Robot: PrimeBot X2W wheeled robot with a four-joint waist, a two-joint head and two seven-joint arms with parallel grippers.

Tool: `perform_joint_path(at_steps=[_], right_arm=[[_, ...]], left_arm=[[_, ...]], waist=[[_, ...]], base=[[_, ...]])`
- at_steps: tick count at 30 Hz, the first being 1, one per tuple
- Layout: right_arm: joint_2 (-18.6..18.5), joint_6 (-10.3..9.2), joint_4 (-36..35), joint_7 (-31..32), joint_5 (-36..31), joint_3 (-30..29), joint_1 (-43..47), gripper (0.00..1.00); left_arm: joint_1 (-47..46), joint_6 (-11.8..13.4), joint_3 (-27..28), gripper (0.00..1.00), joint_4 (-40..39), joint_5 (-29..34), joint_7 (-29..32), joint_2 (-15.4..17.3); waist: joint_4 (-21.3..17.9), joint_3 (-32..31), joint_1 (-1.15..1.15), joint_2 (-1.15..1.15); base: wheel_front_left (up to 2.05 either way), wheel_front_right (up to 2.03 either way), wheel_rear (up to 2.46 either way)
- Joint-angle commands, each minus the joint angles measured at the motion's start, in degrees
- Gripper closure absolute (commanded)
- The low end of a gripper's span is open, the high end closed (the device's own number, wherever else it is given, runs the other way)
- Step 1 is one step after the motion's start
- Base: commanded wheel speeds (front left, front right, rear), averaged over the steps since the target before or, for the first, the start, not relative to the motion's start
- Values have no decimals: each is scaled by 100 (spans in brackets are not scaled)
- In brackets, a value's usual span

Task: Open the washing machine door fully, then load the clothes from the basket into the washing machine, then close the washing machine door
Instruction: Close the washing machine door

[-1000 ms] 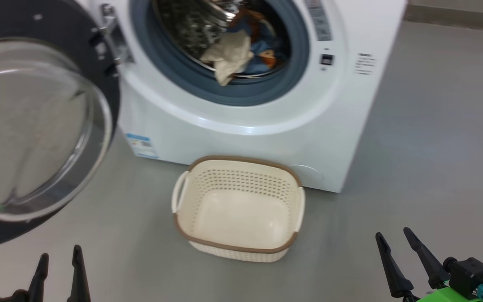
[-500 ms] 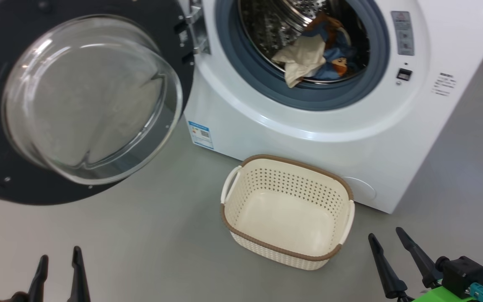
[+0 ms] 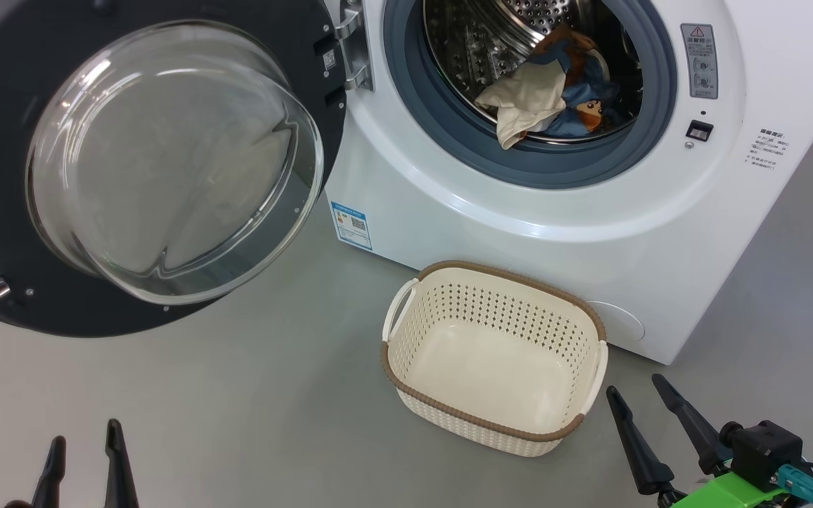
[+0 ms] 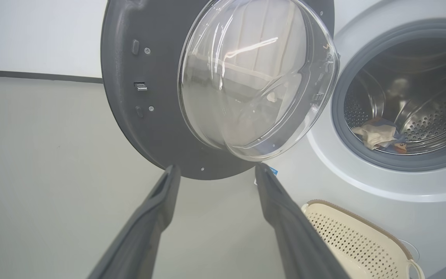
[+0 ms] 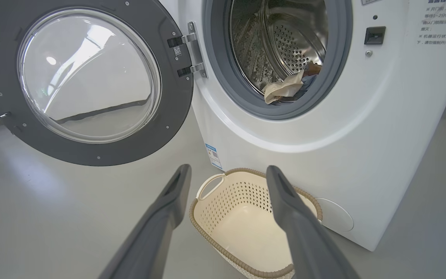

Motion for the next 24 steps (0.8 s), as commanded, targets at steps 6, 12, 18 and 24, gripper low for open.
perform_joint_path(at_steps=[6, 12, 18, 24], right_arm=[[-49, 9, -110, -28, 67, 141, -156, 0], [-24, 9, -116, -28, 68, 148, -161, 0], [-31, 9, -120, -28, 72, 147, -167, 0], [-48, 9, -143, -28, 56, 109, -149, 0]], left_arm=[[-44, -8, 253, 0, -187, -19, -36, 64], [-109, -8, 364, 100, -394, -125, -36, 63], [-258, -8, 517, 100, -706, -402, -36, 66], [-727, -8, 812, 100, -1192, -822, -36, 569]], waist=[[0, -15, 0, 0], [11, 17, 0, 0], [15, 49, 0, 0], [9, 109, 0, 0]], base=[[0, 0, 0], [0, 0, 0], [0, 0, 0], [0, 0, 0]])
